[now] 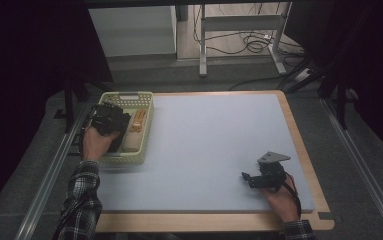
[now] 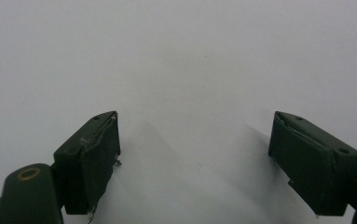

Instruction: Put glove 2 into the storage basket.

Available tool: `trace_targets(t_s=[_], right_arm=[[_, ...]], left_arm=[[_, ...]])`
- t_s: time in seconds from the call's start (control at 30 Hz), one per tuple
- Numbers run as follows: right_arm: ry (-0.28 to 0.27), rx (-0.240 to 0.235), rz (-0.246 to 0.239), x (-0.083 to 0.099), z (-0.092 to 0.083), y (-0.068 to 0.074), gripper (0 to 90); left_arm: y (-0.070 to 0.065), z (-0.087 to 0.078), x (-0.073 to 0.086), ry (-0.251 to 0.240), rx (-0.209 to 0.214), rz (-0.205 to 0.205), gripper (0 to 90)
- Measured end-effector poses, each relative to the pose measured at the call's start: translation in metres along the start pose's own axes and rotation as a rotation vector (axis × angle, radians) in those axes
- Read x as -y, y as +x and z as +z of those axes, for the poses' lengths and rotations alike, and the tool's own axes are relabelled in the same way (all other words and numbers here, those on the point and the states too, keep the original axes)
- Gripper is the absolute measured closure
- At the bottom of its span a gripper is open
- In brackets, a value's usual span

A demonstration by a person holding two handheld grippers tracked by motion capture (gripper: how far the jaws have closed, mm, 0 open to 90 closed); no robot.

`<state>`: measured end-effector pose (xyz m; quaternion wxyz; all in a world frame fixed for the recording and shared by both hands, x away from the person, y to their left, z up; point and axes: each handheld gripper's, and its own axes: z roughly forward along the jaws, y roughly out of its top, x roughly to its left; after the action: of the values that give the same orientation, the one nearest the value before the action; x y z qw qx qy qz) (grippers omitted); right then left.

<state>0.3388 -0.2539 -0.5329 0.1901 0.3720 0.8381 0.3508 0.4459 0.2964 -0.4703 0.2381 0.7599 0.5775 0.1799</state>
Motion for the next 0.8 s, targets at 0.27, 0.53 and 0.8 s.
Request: trace_targets(t_s=[0.27,0.53,0.8], right_arm=[[0.0,0.001,0.0,0.0,0.0,0.0,16.0],[0.0,0.004,0.0,0.0,0.0,0.0,15.8],[0.002,0.006,-0.002,0.0,0.0,0.0,15.8]], left_arm=[[0.0,-0.013,0.013,-0.091,0.087,-0.02,19.8],[-0.015,-0.033,0.023,-0.165,0.164,0.025,6.3],[-0.046,-0.054,0.036,-0.215,0.219,0.109,0.9]])
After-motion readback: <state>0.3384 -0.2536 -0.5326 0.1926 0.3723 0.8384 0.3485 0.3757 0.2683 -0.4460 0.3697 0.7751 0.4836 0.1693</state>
